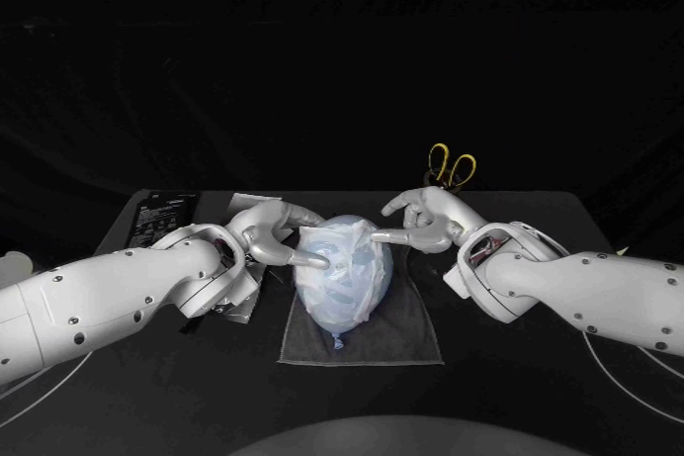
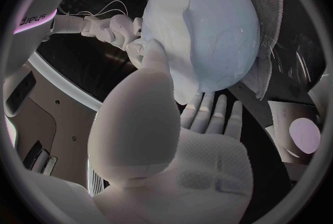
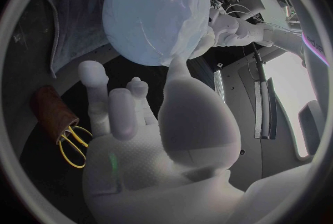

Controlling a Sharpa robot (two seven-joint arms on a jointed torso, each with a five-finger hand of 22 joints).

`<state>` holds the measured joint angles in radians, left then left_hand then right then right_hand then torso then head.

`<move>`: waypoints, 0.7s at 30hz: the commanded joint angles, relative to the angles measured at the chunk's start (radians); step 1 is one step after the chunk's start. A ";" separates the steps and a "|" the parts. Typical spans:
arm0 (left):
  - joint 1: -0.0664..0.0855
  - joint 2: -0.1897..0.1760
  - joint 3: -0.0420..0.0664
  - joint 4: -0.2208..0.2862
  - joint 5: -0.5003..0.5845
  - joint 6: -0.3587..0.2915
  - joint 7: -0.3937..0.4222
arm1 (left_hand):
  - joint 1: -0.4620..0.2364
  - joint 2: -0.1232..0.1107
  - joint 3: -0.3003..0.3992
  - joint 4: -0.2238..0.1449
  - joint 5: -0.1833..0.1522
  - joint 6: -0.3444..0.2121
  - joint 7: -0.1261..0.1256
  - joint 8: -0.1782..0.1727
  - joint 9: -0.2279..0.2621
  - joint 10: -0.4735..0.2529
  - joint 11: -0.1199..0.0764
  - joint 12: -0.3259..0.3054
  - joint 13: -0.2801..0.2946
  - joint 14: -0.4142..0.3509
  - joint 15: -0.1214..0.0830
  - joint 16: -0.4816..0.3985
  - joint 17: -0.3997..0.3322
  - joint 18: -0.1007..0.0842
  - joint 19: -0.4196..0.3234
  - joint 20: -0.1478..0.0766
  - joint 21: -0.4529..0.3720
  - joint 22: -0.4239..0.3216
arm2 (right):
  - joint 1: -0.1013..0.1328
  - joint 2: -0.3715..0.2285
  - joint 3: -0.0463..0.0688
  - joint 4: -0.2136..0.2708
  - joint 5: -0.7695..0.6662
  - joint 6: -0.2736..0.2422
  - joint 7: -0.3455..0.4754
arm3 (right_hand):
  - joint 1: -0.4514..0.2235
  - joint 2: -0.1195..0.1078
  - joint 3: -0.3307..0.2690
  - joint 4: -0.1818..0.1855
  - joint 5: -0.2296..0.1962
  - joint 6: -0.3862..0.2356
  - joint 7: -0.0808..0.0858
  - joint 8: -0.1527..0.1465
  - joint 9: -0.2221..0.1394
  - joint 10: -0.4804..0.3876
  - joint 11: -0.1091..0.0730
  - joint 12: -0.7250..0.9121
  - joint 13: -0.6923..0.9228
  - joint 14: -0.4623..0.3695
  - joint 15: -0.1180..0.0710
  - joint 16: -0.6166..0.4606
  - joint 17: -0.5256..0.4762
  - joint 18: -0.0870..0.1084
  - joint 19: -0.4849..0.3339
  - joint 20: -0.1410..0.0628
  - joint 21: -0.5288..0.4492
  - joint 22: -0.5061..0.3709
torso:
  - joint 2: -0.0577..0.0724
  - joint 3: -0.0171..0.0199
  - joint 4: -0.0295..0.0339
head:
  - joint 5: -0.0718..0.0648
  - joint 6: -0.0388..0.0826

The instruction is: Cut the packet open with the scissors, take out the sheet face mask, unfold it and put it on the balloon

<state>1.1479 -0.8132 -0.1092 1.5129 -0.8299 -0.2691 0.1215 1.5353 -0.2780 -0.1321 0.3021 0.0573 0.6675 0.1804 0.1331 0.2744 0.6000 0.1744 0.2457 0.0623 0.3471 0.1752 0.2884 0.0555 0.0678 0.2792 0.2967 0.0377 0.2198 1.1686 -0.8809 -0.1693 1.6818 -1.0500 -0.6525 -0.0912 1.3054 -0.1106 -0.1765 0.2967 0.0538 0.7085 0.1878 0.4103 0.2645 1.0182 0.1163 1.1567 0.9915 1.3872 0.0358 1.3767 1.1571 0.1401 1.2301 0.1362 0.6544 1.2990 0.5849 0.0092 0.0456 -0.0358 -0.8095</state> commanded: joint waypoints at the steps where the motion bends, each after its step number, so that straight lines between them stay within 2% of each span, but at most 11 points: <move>1: -0.003 0.000 -0.003 0.000 0.003 0.014 -0.012 | 0.006 0.002 0.000 -0.001 -0.004 0.007 0.028 0.005 0.002 0.009 0.001 -0.006 0.000 0.008 0.002 -0.006 -0.001 -0.010 0.006 0.000 0.002 -0.001 | -0.004 0.001 0.001 -0.004 -0.009 0.035 -0.014 | 0.013 -0.005 0.001 -0.003 -0.005 -0.009 0.011 0.008 0.002 -0.010 0.001 0.001 -0.002 -0.003 0.005 -0.003 -0.002 0.015 0.001 0.004 -0.010 -0.003 | -0.001 0.0001 -0.0003 | 0.001 0.000; 13: -0.003 -0.002 -0.003 -0.001 0.009 0.013 -0.013 | 0.006 0.002 0.000 -0.001 -0.004 0.006 0.028 0.005 0.001 0.008 0.001 -0.007 0.000 0.007 0.002 -0.007 -0.002 -0.010 0.006 0.000 0.002 -0.001 | -0.012 -0.002 0.000 -0.016 -0.061 0.068 -0.035 | 0.066 0.006 0.003 -0.006 -0.006 -0.020 0.010 0.037 0.009 -0.015 0.000 0.014 -0.006 -0.005 0.005 -0.001 -0.005 0.014 0.009 0.005 -0.018 -0.013 | 0.000 0.0000 -0.0006 | 0.004 -0.002; 17: -0.003 -0.003 -0.003 -0.001 0.011 0.012 -0.013 | 0.005 0.002 -0.002 -0.001 -0.004 0.008 0.029 0.006 0.002 0.011 0.003 -0.008 0.000 0.009 0.002 -0.008 -0.002 -0.010 0.007 0.000 0.002 -0.002 | -0.013 -0.002 0.000 -0.019 -0.091 0.069 -0.051 | 0.094 0.014 0.000 -0.009 -0.006 -0.023 0.009 0.048 0.012 -0.015 -0.001 0.020 -0.009 -0.005 0.004 0.001 -0.004 0.014 0.012 0.004 -0.019 -0.016 | 0.000 0.0003 -0.0005 | 0.003 -0.003; 21: -0.003 -0.003 -0.003 -0.001 0.012 0.013 -0.013 | 0.005 0.002 -0.002 -0.001 -0.004 0.008 0.029 0.006 0.002 0.011 0.003 -0.008 0.000 0.009 0.002 -0.008 -0.002 -0.010 0.007 0.000 0.002 -0.002 | -0.014 -0.005 0.000 -0.022 -0.110 0.066 -0.066 | 0.127 0.031 -0.004 -0.014 -0.006 -0.027 0.008 0.060 0.014 -0.013 -0.002 0.025 -0.011 -0.003 0.003 0.003 -0.002 0.013 0.018 0.003 -0.016 -0.017 | -0.001 0.0000 -0.0004 | 0.002 -0.003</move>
<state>1.1476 -0.8170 -0.1096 1.5110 -0.8200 -0.2694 0.1196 1.5353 -0.2780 -0.1321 0.3021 0.0573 0.6715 0.1843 0.1360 0.2750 0.6027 0.1772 0.2401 0.0621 0.3507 0.1788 0.2847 0.0555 0.0678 0.2791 0.2967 0.0377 0.2187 1.1568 -0.8847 -0.1684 1.6620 -1.1077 -0.6045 -0.1273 1.4245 -0.0786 -0.1805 0.2867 0.0538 0.6889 0.1862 0.4674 0.2772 1.0091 0.1144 1.1766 0.9816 1.3858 0.0373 1.3767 1.1531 0.1382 1.2415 0.1395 0.6407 1.2800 0.5846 0.0093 0.0450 -0.0328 -0.8121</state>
